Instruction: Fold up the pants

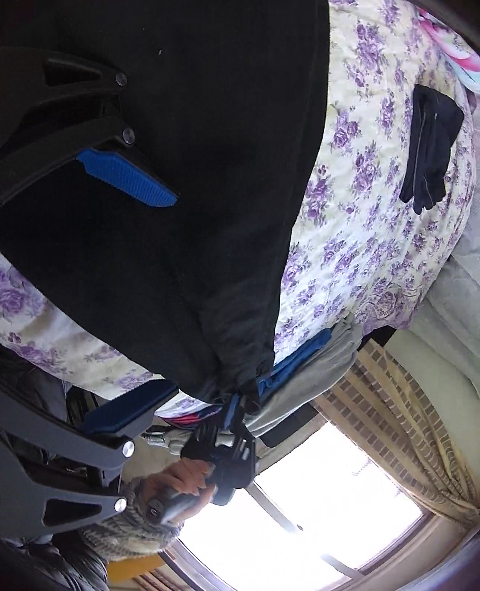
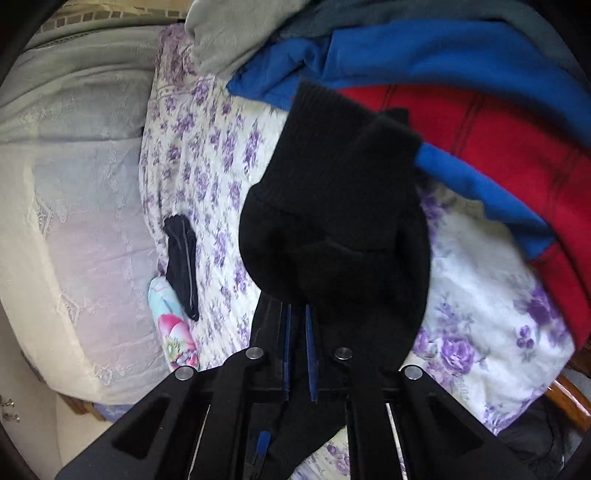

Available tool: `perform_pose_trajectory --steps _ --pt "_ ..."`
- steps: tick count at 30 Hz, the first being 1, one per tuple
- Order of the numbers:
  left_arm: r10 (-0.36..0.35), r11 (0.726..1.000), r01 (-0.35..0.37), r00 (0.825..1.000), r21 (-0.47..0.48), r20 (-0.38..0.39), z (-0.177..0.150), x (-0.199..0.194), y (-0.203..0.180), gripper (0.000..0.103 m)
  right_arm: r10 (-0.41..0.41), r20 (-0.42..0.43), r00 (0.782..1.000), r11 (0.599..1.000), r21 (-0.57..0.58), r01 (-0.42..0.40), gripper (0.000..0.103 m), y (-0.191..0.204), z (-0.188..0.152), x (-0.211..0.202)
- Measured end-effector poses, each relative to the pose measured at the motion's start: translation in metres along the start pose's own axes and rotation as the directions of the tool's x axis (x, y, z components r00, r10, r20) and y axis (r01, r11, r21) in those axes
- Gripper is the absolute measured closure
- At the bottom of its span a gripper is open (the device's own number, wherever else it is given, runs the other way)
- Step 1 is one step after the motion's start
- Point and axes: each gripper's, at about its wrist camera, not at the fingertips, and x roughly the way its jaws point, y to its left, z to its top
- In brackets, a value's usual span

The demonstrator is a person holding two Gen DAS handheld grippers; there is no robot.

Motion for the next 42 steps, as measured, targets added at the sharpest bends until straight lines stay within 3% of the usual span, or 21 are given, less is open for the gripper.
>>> perform_pose_trajectory --steps 2,7,9,11,14,16,19,21,25,30,34,37,39,40,42 --pt "0.029 0.999 -0.029 1.000 0.037 -0.004 -0.002 0.003 -0.005 0.010 0.008 0.030 1.000 0.999 -0.033 -0.007 0.057 0.013 0.000 -0.003" --pt "0.083 0.993 -0.081 0.996 0.091 -0.022 -0.006 0.006 -0.011 0.008 -0.086 0.087 0.993 0.993 -0.078 0.092 0.053 0.032 0.011 0.002" --pt "0.090 0.991 -0.087 0.996 0.102 -0.023 -0.007 0.006 -0.011 0.007 -0.122 0.070 0.990 0.990 -0.069 0.127 0.057 0.027 0.014 0.013" --pt "0.090 0.990 -0.086 0.996 0.108 -0.024 -0.007 0.005 -0.011 0.007 -0.124 0.032 0.992 0.989 -0.072 0.126 0.100 0.022 0.013 0.028" --pt "0.082 0.991 -0.079 0.996 0.110 -0.025 -0.008 0.005 -0.010 0.007 -0.109 0.077 0.991 0.979 -0.164 0.120 0.100 0.028 0.004 0.026" --pt "0.068 0.993 -0.065 0.997 0.103 -0.022 -0.007 0.003 -0.007 0.007 -0.027 0.092 0.995 0.975 -0.219 0.046 0.100 0.051 0.004 0.018" --pt "0.035 0.996 -0.035 0.999 0.088 0.003 -0.006 -0.002 -0.005 0.007 0.048 0.098 0.994 0.918 -0.397 -0.006 0.100 0.109 0.005 0.008" --pt "0.026 0.997 -0.026 1.000 0.074 0.013 -0.005 -0.005 -0.002 0.007 0.064 0.051 0.997 0.897 -0.441 -0.035 0.100 0.124 0.005 0.007" --pt "0.014 0.999 -0.015 1.000 0.029 0.008 -0.002 -0.005 0.005 0.007 0.026 0.064 0.998 0.903 -0.430 0.004 0.100 0.098 -0.001 -0.001" --pt "0.008 0.999 -0.008 1.000 0.036 0.001 -0.002 -0.004 0.004 0.005 0.012 0.073 0.997 0.974 -0.226 0.005 0.100 0.004 0.002 -0.012" --pt "0.006 0.999 -0.006 1.000 0.033 -0.002 -0.001 -0.002 0.005 0.005 0.046 0.025 0.999 0.993 -0.106 -0.043 0.100 -0.046 -0.005 -0.003" --pt "0.003 0.999 -0.003 1.000 0.033 0.000 -0.002 -0.002 0.005 0.005 0.117 0.011 0.993 0.991 -0.073 -0.116 0.095 -0.052 -0.005 -0.006" --pt "0.002 0.999 -0.002 1.000 0.032 0.002 -0.002 -0.002 0.005 0.005 0.153 0.025 0.988 0.987 -0.061 -0.151 0.074 -0.052 -0.002 -0.011" --pt "0.003 0.999 -0.003 1.000 0.032 0.002 -0.002 -0.002 0.005 0.005 0.152 0.058 0.987 0.987 -0.061 -0.148 0.049 -0.053 -0.001 -0.015" --pt "0.005 0.999 -0.005 1.000 0.032 0.003 -0.002 -0.002 0.005 0.005 0.157 0.083 0.984 0.986 -0.062 -0.152 0.044 -0.054 0.005 -0.018"
